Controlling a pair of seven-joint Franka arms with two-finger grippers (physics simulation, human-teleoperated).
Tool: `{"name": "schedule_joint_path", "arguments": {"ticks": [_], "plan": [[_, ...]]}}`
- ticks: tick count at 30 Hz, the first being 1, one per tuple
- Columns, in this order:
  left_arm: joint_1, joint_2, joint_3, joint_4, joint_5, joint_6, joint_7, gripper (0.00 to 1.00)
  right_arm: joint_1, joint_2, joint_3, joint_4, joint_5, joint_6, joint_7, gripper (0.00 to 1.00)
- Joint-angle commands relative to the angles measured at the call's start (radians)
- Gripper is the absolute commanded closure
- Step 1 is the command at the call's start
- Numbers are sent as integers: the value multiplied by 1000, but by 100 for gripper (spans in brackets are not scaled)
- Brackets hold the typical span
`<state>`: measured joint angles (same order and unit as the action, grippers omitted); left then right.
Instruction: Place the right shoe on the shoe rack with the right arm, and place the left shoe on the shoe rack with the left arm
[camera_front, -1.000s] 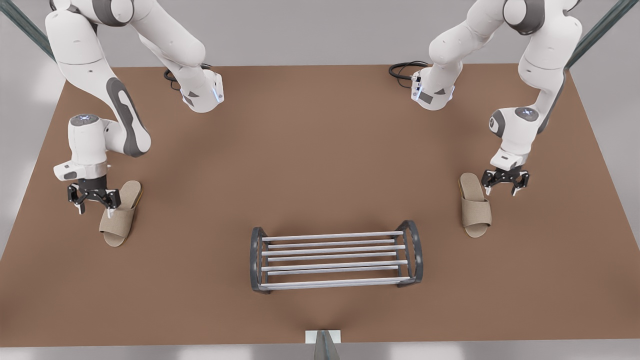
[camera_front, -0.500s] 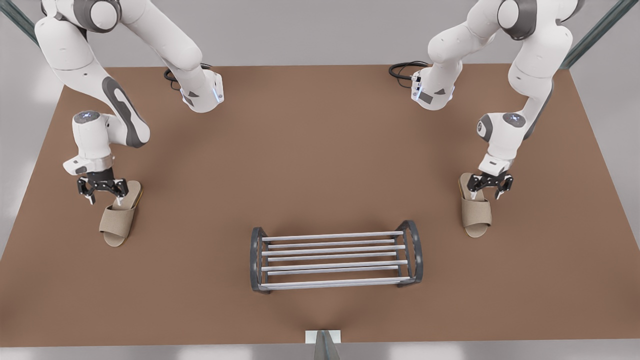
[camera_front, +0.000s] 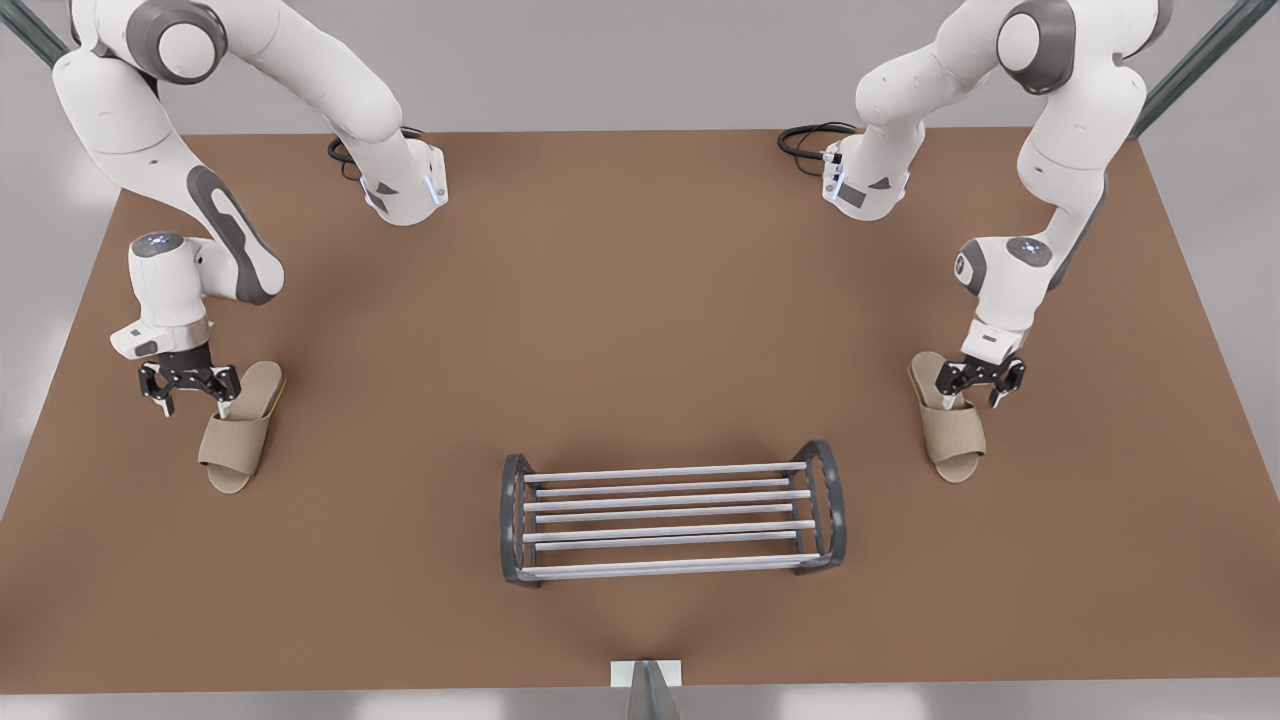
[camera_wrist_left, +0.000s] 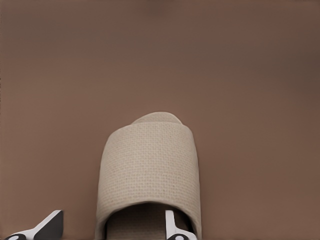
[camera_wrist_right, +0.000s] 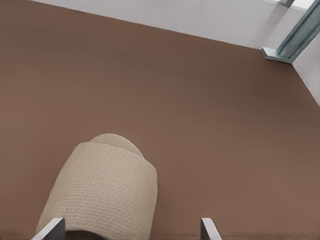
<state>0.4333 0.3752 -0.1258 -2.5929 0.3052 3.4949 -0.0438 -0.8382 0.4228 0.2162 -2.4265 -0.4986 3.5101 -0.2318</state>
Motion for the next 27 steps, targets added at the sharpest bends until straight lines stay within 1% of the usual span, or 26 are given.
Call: {"name": "schedule_joint_path", "arguments": {"ticks": [1, 3, 7, 9, 11, 12, 27], "plan": [[-1, -1, 0, 0, 0, -1, -54, 1, -1, 8, 0, 16, -9, 0, -12, 0], [-1, -1, 0, -1, 0, -1, -54, 1, -7, 33, 0, 33, -15, 0, -12, 0], [2, 2, 0, -12, 0, -1, -54, 1, -18, 33, 0, 38, -25, 0, -12, 0], [1, 5, -2, -12, 0, -1, -54, 1, -50, 24, 3, 29, -49, 0, -11, 0], [-1, 10, 0, -10, 0, -1, -54, 1, -173, 19, 98, 7, -90, 0, -12, 0], [-2, 10, 0, -6, 0, -1, -54, 1, -188, 16, 114, -5, -90, 0, -12, 0], [-8, 48, -2, 39, -6, -1, -54, 1, -190, 119, 117, 29, -95, 0, -12, 0]]}}
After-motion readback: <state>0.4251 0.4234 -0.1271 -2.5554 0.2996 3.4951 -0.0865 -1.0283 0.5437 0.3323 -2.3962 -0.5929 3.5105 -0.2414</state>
